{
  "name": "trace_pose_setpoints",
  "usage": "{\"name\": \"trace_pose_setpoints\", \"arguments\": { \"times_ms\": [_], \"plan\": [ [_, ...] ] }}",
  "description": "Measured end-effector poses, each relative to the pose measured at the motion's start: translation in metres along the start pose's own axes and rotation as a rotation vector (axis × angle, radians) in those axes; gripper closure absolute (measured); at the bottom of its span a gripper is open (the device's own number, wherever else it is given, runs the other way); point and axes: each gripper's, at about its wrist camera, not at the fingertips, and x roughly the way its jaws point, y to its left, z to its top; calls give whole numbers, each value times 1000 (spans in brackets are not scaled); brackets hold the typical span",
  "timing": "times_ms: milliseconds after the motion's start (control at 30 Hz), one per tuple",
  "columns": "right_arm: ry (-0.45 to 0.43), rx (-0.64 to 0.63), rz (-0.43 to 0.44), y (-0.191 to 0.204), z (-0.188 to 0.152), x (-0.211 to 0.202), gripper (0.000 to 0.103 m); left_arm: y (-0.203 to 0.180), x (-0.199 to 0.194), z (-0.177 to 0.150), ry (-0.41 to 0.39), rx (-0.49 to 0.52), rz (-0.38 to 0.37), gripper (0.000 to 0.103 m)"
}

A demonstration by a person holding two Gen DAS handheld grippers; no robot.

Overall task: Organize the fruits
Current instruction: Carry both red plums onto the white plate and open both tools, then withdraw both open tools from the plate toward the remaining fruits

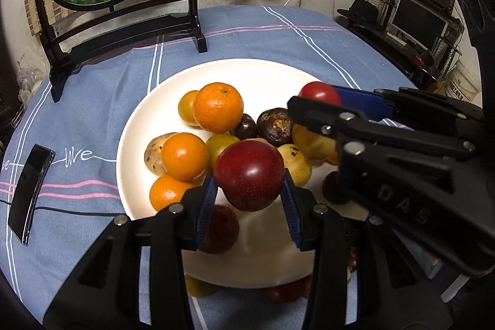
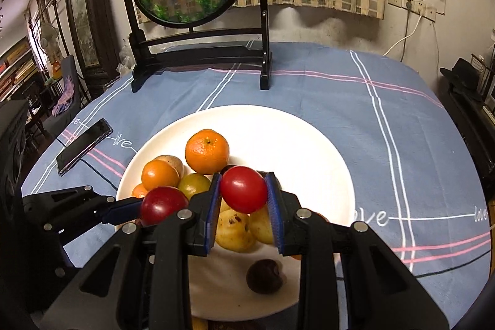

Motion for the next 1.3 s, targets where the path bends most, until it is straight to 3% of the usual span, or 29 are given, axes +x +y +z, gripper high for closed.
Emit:
{"name": "trace_pose_setpoints", "arguments": {
  "times_ms": [167,233,267,300,600,767,1300],
  "plan": [
    [14,18,4,-1,2,10,73,4,4,4,6,-31,4,57],
    [18,33,4,-3,2,11,60,4,0,5,-5,-45,7,37],
    [8,41,-2,-5,1,9,46,4,-2,6,-15,-45,20,32],
    [-13,51,-11,-6,1,5,43,4,-5,6,-28,-43,33,31],
    [-47,102,-13,-19,-14,-27,43,12,-31,-3,-73,-65,74,20],
    [-45,137,-25,-32,-36,-49,43,26,-48,-24,-72,-138,63,16],
    [6,176,-9,-24,-108,-71,43,26,-67,-80,-27,-105,120,15]
  ]
}}
